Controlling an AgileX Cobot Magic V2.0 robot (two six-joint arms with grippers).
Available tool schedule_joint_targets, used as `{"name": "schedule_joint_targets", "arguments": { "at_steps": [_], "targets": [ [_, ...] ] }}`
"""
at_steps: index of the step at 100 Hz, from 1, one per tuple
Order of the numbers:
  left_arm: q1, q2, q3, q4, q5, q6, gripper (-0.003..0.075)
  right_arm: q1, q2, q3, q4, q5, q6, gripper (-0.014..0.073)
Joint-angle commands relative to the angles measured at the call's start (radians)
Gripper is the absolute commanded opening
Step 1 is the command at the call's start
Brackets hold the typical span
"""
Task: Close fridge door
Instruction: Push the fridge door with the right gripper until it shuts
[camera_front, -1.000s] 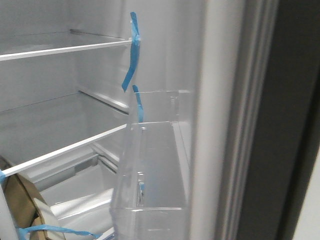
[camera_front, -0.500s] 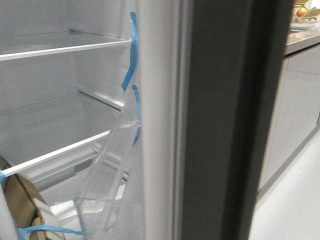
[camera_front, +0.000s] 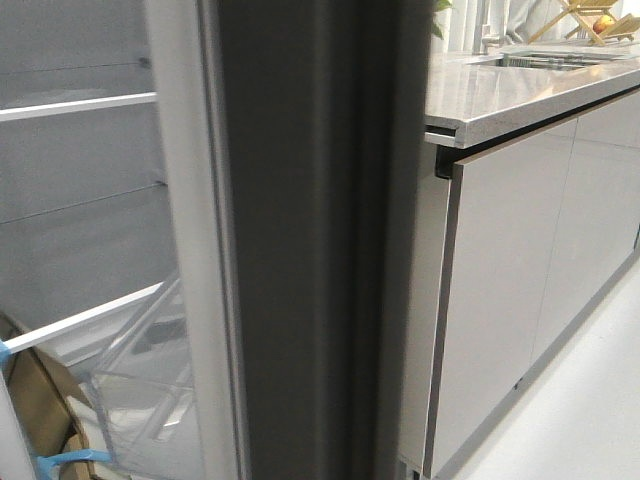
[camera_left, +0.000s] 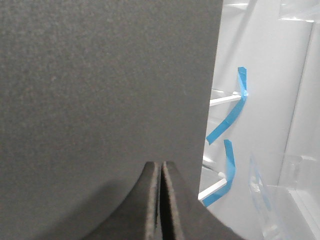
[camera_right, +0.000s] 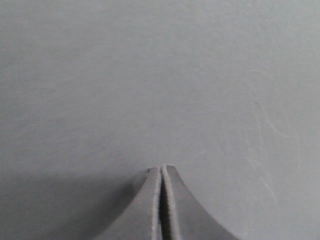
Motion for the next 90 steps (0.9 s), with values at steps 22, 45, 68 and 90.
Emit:
{"name": "schedule_joint_targets", "arguments": {
  "at_steps": [22,45,68,90],
  "targets": [
    [-0.008,0.019,0.028,-0.002,-0.077,-0.004,-0.0021,0.005,0.131,-0.191,0.006,-0.039,0.013,-0.0076],
    [-0.008,0.019,0.028,-0.002,-0.077,-0.004,-0.002,0.042,0.223,-0.291,-0.01,-0.039,0.013,-0.0076],
    [-0.008,0.019,0.028,-0.002,-0.077,-0.004,-0.0021,0.051,0.291,-0.327,-0.017,-0.045,0.013,-0.0076],
    [-0.008,0.019,0.028,-0.002,-0.077,-0.004,-0.0021,0.053,0.338,-0.328,-0.017,-0.091,0.013,-0.0076]
  ]
}}
